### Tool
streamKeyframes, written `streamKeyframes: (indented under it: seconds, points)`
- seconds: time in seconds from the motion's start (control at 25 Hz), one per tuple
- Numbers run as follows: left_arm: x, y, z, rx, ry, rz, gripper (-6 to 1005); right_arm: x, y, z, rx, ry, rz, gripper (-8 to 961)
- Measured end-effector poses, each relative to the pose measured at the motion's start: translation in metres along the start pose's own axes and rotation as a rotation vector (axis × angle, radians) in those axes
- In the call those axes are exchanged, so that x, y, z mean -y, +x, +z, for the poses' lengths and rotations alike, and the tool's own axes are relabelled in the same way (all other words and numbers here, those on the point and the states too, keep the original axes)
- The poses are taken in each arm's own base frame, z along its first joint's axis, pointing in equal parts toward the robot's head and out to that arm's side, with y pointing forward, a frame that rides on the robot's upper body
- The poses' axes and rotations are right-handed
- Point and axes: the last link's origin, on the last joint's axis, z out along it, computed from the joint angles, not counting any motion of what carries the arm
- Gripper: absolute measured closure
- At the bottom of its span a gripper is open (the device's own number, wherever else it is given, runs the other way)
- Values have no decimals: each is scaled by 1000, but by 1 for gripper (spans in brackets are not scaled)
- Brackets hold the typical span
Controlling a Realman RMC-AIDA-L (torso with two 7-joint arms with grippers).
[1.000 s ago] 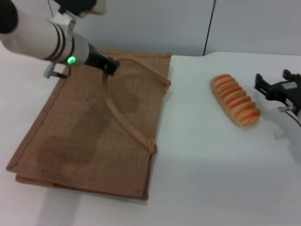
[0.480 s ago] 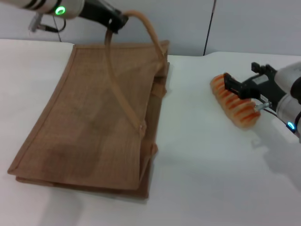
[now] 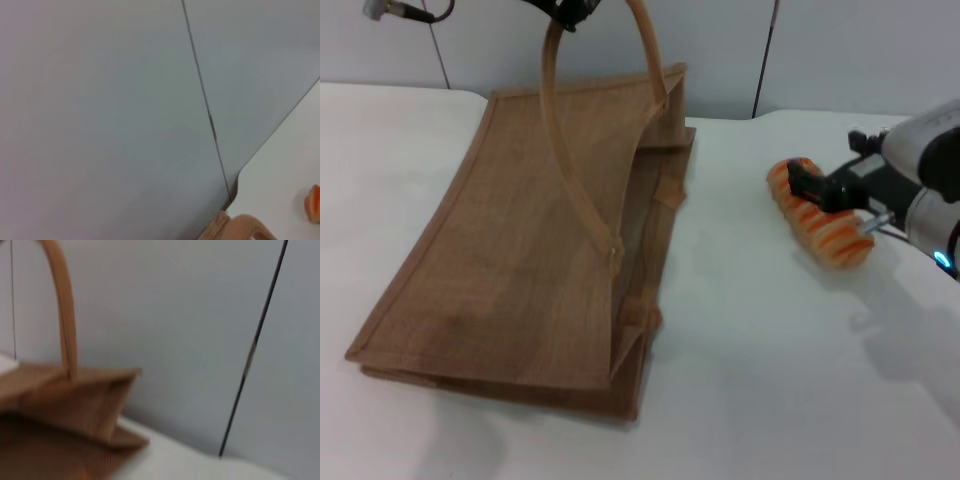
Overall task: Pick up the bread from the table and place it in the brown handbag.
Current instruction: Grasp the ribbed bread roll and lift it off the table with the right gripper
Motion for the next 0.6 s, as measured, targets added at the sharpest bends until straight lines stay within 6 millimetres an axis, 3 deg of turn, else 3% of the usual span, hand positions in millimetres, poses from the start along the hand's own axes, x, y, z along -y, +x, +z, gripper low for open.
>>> streamKeyframes:
  seconds: [0.36, 0.6]
  points:
    - [-3, 8, -16, -12, 19, 28, 877, 0, 0, 4, -198, -31, -21, 113]
    - [-5, 11, -22, -16, 19, 41, 877, 15, -4, 2, -231, -110, 27, 115]
